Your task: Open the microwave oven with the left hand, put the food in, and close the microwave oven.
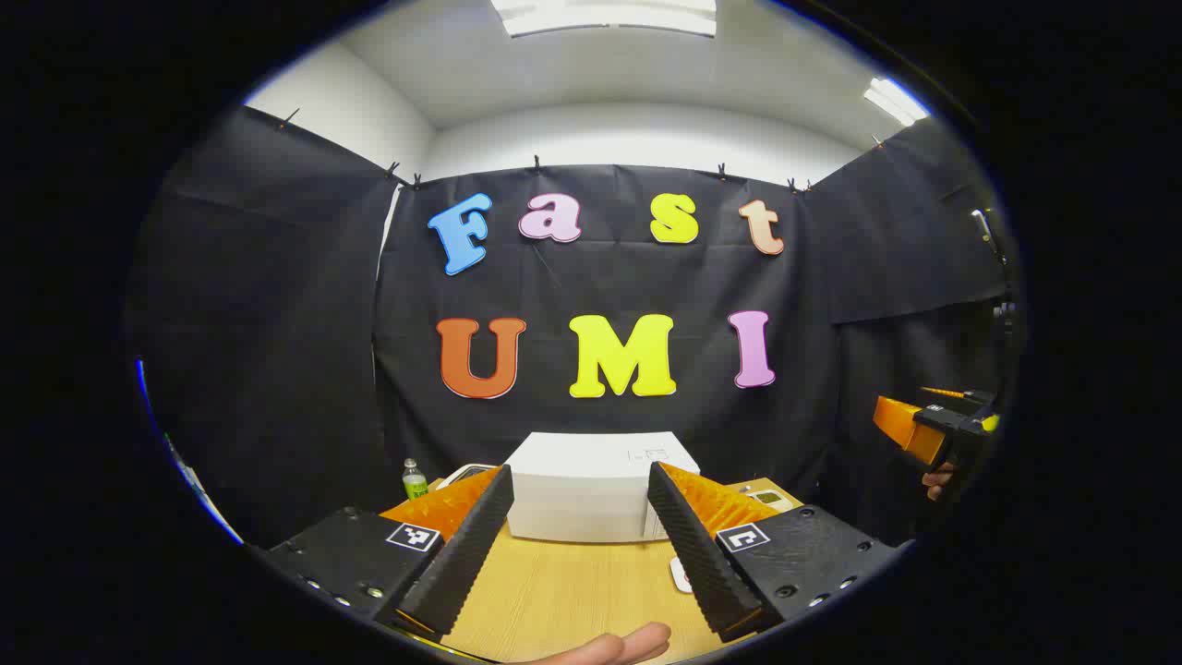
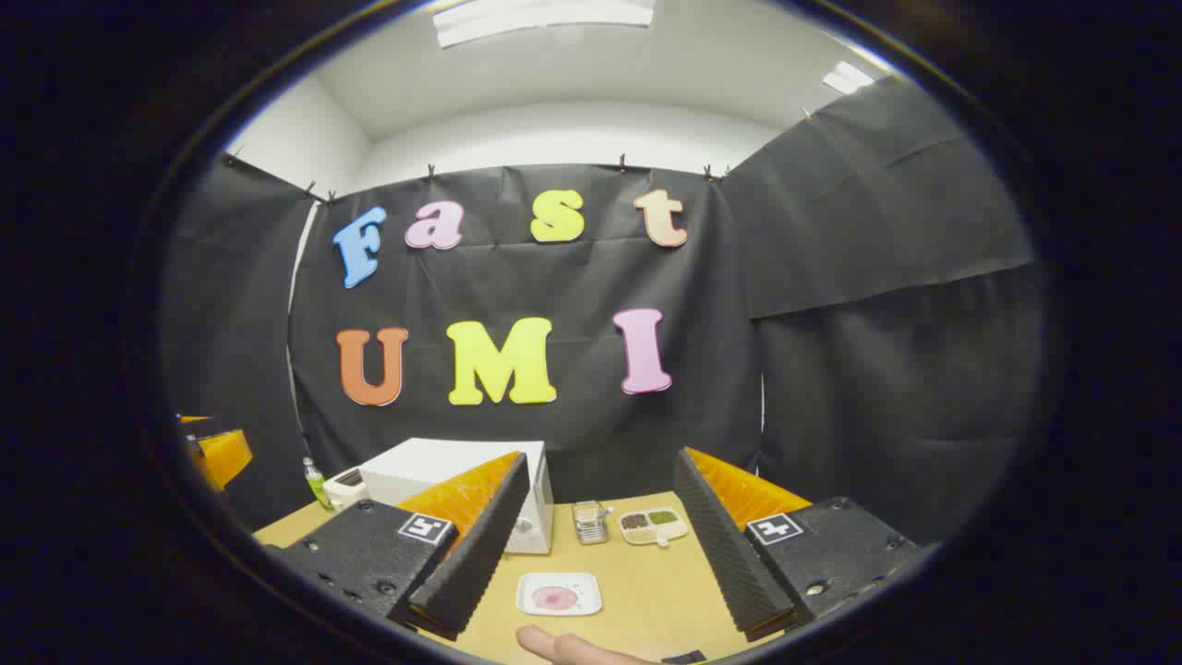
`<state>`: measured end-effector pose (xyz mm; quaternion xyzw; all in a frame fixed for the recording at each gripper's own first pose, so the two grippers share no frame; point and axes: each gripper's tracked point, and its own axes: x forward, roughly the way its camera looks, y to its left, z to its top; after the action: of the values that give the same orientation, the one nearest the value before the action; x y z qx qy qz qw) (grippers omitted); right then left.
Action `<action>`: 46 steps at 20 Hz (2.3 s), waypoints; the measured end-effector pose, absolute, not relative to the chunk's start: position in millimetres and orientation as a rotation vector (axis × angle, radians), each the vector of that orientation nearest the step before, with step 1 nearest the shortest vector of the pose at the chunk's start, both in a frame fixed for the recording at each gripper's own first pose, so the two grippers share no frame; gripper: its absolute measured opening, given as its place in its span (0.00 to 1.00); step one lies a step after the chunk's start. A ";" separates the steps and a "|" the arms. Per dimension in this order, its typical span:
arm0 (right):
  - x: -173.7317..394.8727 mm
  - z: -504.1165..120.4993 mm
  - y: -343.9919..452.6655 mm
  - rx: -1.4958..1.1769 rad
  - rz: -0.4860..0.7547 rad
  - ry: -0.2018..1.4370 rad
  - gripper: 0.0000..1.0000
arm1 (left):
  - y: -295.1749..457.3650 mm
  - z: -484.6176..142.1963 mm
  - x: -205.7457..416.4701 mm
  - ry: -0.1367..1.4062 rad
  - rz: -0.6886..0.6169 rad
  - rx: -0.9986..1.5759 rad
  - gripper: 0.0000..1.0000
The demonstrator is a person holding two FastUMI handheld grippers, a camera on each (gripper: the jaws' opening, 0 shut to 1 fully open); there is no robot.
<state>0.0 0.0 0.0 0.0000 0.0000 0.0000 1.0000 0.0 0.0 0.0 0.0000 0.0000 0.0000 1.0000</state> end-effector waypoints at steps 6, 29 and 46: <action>-10.5 16.5 -10.3 -0.014 0.002 -0.068 1.00 | -3.2 -5.2 -5.0 0.018 0.003 0.000 0.93; 18.5 -13.1 -38.8 0.001 -0.011 -0.043 1.00 | -39.9 -48.8 118.7 -0.016 -0.056 -0.101 0.92; 30.9 -43.6 -95.4 -0.025 -0.005 -0.043 1.00 | -130.9 -252.3 320.3 0.218 -0.144 -0.064 0.93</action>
<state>30.9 -95.4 -43.6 -0.0123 -0.0213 -0.0024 0.9997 320.3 -130.9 -252.3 -0.0321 0.1088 -0.0719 0.9909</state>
